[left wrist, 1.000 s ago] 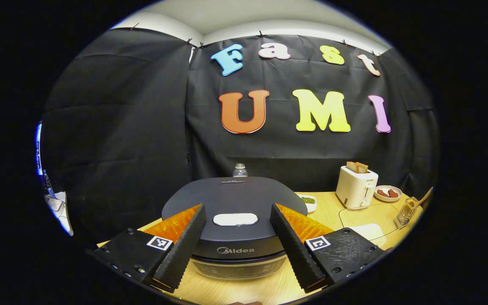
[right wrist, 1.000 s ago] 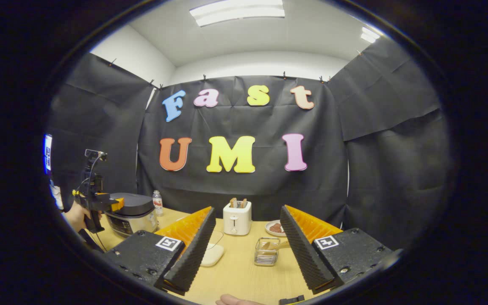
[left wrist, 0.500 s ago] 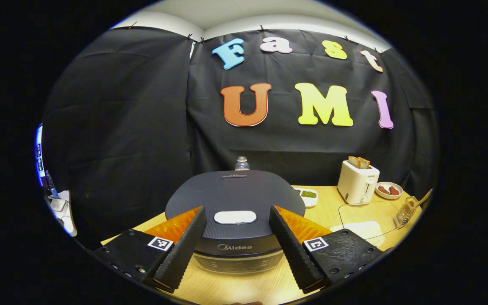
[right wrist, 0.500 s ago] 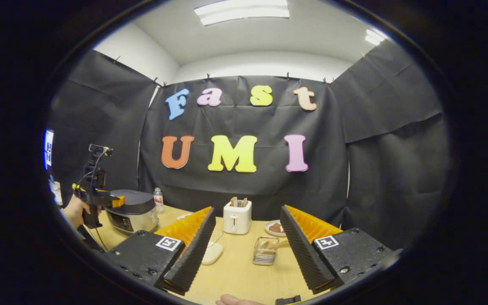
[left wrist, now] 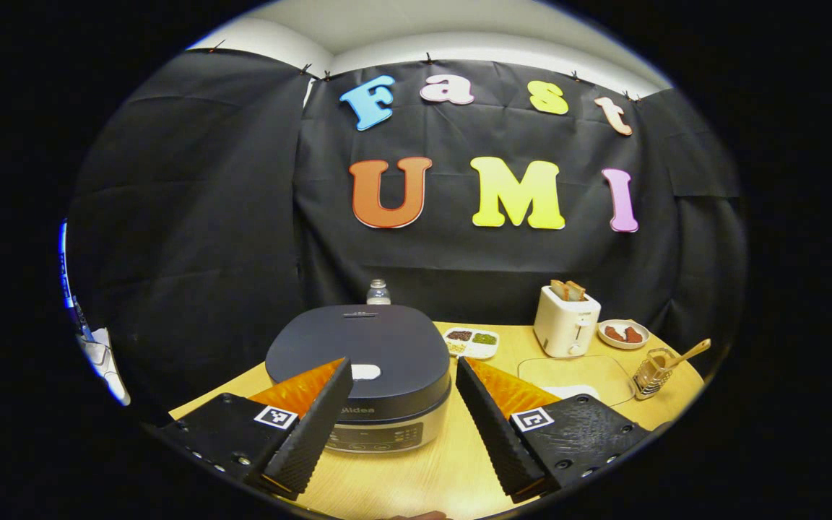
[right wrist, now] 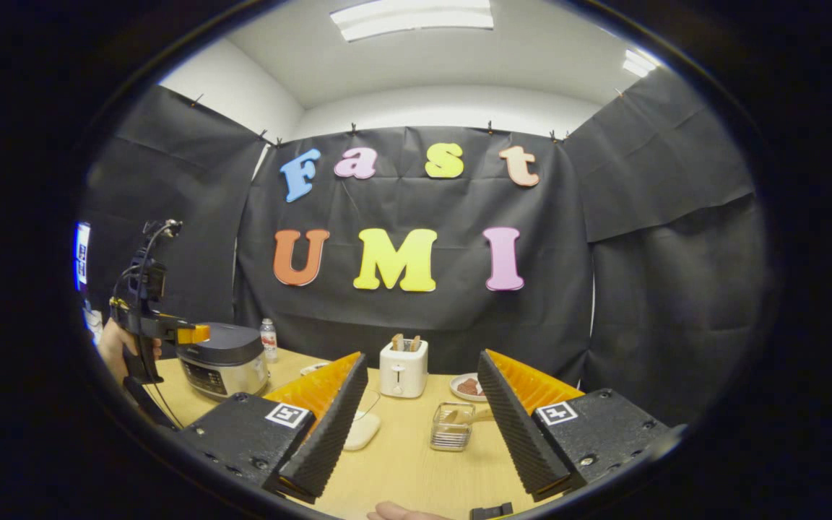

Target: Close the left gripper, press the button to open the rice cooker; take a wooden spoon from the chopstick holder with the right hand, scoop a spoonful of rice and pour it into the rice cooker, then put the wooden spoon back into the chopstick holder.

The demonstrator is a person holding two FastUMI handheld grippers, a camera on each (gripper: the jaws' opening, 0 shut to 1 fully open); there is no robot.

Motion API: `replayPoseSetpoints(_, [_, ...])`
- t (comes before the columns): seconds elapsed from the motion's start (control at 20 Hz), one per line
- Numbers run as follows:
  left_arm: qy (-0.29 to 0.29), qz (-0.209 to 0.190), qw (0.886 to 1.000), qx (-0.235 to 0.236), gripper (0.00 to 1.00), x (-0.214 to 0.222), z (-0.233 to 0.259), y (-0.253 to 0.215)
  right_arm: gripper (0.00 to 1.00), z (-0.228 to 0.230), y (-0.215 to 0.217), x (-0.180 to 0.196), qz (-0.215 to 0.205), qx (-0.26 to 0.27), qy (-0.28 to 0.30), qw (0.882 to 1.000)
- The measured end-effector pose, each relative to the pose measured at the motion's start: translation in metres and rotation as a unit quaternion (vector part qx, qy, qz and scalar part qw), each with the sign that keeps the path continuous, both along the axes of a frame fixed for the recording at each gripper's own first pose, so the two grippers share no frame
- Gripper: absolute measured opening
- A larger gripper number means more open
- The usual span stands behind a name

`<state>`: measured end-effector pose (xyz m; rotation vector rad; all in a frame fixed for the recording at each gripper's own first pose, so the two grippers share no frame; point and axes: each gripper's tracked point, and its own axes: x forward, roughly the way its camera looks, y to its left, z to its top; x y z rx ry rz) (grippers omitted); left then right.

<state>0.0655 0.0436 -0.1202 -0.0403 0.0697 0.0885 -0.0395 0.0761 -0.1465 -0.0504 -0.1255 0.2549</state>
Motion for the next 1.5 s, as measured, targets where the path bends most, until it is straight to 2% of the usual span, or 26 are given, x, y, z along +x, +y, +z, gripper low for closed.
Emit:
replayPoseSetpoints(0.4, [-0.053,-0.036,0.997,0.038,0.92,-0.055,0.039,-0.035,0.99,0.001,-0.007,-0.001,-0.002,0.005,0.005,1.0])
replayPoseSetpoints(0.55, [-0.066,-0.06,0.995,0.036,0.92,-0.074,0.049,-0.055,0.99,0.001,-0.013,-0.001,-0.006,0.009,0.006,1.0])
replayPoseSetpoints(0.6, [-0.068,-0.063,0.995,0.035,0.8,-0.079,0.05,-0.06,0.99,0.001,-0.016,0.0,-0.007,0.01,0.007,1.0])
replayPoseSetpoints(0.65, [-0.068,-0.064,0.995,0.034,0.92,-0.084,0.052,-0.062,0.99,0.0,-0.018,0.0,-0.008,0.012,0.009,1.0])
replayPoseSetpoints(0.85, [-0.086,-0.081,0.992,0.032,0.93,-0.105,0.058,-0.086,0.99,0.005,-0.036,-0.01,-0.015,0.024,0.014,1.0])
replayPoseSetpoints(0.9, [-0.085,-0.088,0.992,0.032,0.84,-0.108,0.055,-0.093,0.99,0.006,-0.038,-0.01,-0.015,0.027,0.014,0.999])
replayPoseSetpoints(0.95, [-0.084,-0.089,0.992,0.032,0.93,-0.112,0.054,-0.095,0.99,0.007,-0.04,-0.01,-0.017,0.03,0.014,0.999])
replayPoseSetpoints(1.5, [-0.097,-0.106,0.989,0.024,0.94,-0.139,0.055,-0.129,0.99,0.008,-0.047,-0.02,-0.022,0.04,0.033,0.998])
